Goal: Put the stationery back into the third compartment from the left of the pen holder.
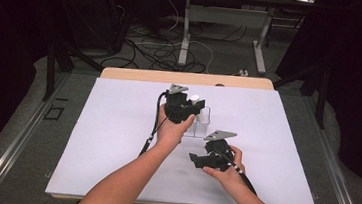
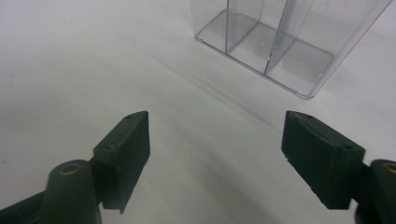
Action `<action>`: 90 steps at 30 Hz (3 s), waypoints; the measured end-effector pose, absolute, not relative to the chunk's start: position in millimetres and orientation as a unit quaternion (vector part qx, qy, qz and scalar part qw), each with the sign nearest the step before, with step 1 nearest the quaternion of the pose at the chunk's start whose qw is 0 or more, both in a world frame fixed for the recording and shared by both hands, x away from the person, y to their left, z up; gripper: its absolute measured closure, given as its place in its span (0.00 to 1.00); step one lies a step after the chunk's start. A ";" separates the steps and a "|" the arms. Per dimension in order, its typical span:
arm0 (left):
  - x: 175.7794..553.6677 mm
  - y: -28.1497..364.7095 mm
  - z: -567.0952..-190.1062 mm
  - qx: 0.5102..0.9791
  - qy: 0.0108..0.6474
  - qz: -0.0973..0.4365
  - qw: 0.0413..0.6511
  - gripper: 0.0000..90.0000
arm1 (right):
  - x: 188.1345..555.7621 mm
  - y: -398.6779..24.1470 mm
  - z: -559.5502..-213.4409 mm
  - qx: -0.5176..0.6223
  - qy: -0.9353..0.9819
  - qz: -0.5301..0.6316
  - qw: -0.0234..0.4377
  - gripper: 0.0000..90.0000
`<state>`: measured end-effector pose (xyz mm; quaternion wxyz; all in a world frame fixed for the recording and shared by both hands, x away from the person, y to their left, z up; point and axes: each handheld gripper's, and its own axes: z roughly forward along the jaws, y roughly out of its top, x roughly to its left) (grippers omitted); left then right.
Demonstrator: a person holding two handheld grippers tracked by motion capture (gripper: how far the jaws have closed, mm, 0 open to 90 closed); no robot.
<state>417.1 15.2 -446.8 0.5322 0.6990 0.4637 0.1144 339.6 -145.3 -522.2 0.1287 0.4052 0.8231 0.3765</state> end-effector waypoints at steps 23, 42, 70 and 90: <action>432.7 -2.7 -468.5 0.721 0.451 0.159 0.502 0.74 | 342.8 -142.9 -532.8 0.422 0.828 0.357 0.095 0.16; 430.3 -4.5 -478.6 0.731 0.454 0.155 0.485 0.73 | 343.8 -143.7 -533.2 0.418 0.833 0.348 0.101 0.16; 418.1 27.5 -463.3 0.724 0.442 0.154 0.507 0.35 | 344.3 -144.2 -534.2 0.425 0.826 0.357 0.096 0.16; 396.5 102.1 -457.1 0.712 0.474 0.170 0.489 0.07 | 346.5 -148.4 -533.1 0.432 0.821 0.359 0.105 0.16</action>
